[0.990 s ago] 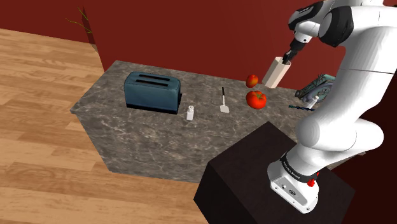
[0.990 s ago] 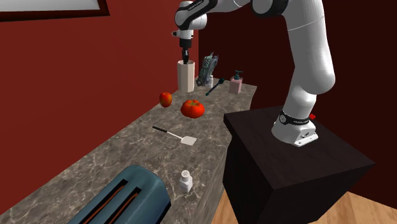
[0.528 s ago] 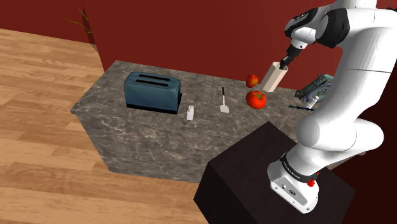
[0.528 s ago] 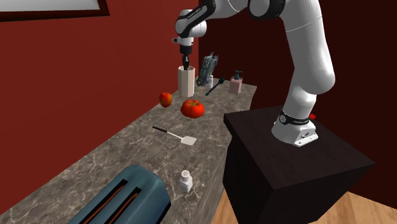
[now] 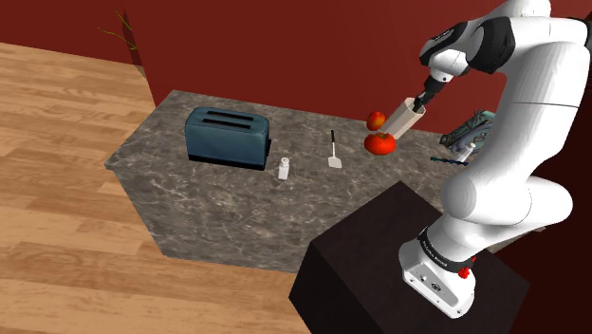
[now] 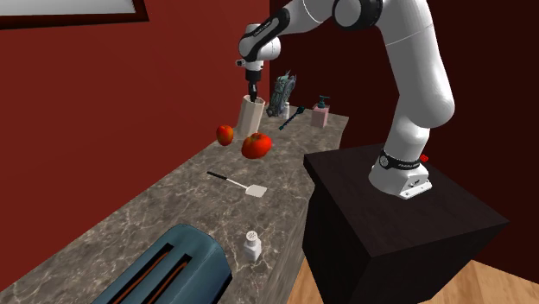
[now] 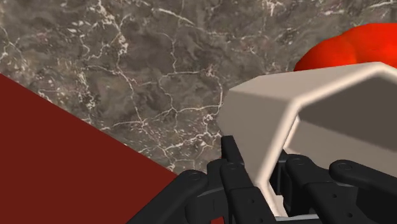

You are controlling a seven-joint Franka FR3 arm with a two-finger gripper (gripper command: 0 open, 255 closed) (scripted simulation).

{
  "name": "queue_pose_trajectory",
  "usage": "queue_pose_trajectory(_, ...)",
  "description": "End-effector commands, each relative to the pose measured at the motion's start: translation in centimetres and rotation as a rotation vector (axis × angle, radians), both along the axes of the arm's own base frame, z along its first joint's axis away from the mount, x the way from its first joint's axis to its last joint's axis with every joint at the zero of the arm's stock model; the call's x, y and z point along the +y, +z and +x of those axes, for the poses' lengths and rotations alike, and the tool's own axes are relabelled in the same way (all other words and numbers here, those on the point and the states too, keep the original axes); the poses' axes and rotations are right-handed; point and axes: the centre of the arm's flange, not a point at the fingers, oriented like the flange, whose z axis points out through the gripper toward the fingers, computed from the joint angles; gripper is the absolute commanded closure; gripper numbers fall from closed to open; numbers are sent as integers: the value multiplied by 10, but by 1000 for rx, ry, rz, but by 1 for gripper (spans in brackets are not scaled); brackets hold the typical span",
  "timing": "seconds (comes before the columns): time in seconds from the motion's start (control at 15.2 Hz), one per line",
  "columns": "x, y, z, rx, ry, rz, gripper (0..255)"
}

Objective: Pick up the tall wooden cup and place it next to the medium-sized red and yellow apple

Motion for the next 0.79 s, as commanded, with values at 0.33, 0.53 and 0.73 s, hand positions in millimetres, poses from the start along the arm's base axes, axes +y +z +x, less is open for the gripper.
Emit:
queue_pose_trajectory(0.33,3,-42,3,7,4,9,255)
queue_pose_trajectory(0.53,3,-55,3,7,4,9,255)
queue_pose_trajectory(0.73,3,-55,3,7,4,9,255)
